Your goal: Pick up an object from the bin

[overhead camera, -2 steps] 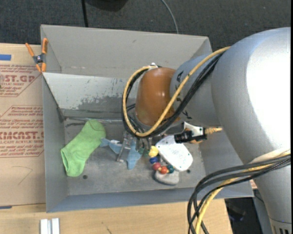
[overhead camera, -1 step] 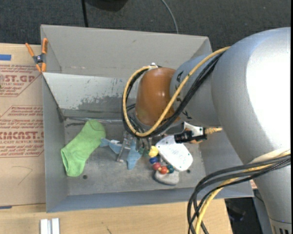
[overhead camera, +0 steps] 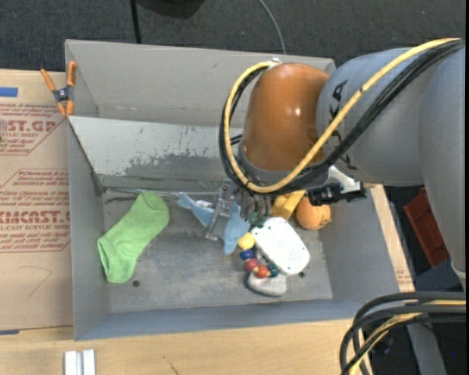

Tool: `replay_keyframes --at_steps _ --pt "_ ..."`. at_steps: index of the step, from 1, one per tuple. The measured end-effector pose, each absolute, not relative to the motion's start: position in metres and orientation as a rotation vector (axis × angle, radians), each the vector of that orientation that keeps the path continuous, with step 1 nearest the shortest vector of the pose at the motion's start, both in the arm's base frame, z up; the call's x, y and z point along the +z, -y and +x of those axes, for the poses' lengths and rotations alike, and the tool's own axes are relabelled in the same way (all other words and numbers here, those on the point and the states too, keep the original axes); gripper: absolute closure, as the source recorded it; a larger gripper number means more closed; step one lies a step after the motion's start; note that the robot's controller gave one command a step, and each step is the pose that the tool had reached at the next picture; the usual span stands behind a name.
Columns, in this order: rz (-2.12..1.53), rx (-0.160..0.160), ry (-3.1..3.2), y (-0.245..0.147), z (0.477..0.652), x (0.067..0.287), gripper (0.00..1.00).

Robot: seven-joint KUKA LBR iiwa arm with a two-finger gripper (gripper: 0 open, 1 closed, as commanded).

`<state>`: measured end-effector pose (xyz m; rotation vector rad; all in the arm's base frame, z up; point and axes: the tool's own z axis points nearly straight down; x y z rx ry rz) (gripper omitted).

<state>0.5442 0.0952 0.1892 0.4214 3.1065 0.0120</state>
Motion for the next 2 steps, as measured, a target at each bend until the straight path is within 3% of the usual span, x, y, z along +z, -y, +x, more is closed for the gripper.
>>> replay_keyframes --at_steps 1,2 --pt "0.421 0.012 -3.107 -0.095 0.544 0.189 1.00" --pt "0.429 0.010 -3.112 -0.096 0.545 0.235 1.00"
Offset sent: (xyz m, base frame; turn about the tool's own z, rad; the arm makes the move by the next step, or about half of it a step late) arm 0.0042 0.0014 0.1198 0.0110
